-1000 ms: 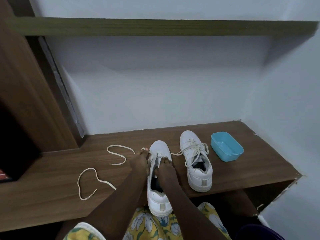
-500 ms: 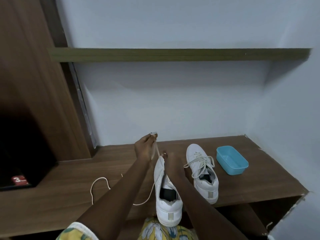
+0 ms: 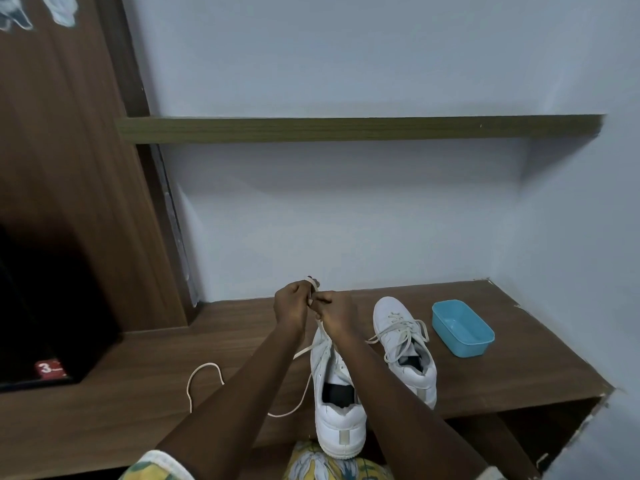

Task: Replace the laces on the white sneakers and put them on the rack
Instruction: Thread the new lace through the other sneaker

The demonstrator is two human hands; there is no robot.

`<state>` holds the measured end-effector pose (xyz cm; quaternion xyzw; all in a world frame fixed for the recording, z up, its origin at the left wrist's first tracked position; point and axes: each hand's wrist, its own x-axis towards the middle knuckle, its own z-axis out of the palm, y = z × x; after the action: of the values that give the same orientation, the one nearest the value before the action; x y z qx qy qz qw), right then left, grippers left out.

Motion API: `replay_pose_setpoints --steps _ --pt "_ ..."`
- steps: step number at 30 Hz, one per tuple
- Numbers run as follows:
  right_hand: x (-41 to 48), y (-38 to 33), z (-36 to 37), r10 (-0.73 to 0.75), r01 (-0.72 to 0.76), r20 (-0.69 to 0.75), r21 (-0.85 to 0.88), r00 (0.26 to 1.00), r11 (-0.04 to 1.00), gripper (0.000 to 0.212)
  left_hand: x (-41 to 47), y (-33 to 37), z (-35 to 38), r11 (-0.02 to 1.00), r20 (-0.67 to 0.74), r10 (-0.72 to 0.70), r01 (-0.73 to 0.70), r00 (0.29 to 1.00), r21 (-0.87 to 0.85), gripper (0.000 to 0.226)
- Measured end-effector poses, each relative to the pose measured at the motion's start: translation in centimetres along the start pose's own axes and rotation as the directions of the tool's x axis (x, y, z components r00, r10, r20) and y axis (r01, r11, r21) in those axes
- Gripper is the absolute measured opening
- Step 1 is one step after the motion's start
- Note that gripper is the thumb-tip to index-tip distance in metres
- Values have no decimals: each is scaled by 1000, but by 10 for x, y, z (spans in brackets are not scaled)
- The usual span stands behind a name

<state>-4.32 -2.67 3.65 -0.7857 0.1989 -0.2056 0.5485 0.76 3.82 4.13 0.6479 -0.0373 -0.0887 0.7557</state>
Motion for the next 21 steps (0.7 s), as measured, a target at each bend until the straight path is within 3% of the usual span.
replay_pose_setpoints --steps 3,6,10,13,16,21 --pt "2 3 1 27 -27 -4 -63 1000 998 16 0 -2 0 999 28 -1 2 1000 -46 32" --pt "4 8 1 10 -6 20 -186 1000 983 37 2 -2 -2 995 37 -6 9 999 -98 23" --pt "-1 16 2 46 -39 17 -283 999 958 26 1 9 -4 985 48 -4 12 999 -174 20" --pt "-6 25 4 46 -26 46 -362 998 932 35 5 21 -5 986 10 63 -60 998 -154 22" --pt "-14 34 6 27 29 108 -481 994 876 19 11 38 -7 986 -39 127 -130 991 -106 23" --pt "-21 46 8 -5 107 172 -589 985 801 20 11 60 -4 962 7 272 -272 962 -5 26"
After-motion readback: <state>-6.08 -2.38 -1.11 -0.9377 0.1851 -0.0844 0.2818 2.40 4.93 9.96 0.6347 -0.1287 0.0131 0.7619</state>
